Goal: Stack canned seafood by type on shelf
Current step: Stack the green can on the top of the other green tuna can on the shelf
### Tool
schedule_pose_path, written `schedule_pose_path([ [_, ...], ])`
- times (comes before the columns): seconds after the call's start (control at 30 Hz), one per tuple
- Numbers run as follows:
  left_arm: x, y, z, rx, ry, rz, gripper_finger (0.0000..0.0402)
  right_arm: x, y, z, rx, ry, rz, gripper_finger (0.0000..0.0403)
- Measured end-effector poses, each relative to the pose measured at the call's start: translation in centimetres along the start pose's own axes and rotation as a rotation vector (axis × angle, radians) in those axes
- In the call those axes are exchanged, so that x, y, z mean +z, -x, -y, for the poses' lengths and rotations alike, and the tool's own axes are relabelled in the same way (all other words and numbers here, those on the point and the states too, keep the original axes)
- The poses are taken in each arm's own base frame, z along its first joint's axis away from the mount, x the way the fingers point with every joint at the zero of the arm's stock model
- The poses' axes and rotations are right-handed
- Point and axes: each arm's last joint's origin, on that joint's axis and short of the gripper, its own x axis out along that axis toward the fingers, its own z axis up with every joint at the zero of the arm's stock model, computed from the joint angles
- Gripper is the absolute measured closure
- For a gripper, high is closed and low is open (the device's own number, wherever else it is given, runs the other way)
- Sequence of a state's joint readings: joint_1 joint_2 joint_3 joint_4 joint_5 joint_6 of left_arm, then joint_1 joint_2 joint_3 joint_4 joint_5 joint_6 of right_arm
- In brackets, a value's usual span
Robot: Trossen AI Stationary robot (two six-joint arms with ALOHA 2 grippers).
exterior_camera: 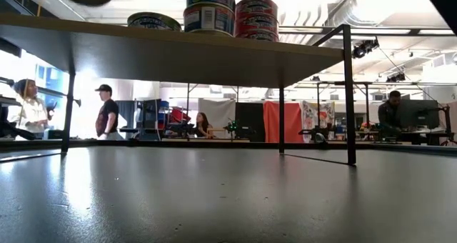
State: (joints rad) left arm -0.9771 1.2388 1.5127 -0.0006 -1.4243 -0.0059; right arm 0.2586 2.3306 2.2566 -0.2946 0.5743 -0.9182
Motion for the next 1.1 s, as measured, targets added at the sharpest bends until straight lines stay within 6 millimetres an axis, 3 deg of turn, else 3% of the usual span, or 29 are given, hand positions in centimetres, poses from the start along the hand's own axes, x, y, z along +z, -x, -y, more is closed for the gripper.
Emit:
schedule_pose_path([
  [0.4, 0.0, 0.0, 0.0, 0.000, -0.007, 0.000, 0.0401, -1.5, -1.4, 0.4, 0.012, -0.189, -0.015, 0.0264],
  [1.1, -0.2, 0.0, 0.0, 0.000, -0.040, -0.003, 0.0401, -2.2, -1.6, 0.1, 0.066, -0.157, -0.050, 0.0258],
])
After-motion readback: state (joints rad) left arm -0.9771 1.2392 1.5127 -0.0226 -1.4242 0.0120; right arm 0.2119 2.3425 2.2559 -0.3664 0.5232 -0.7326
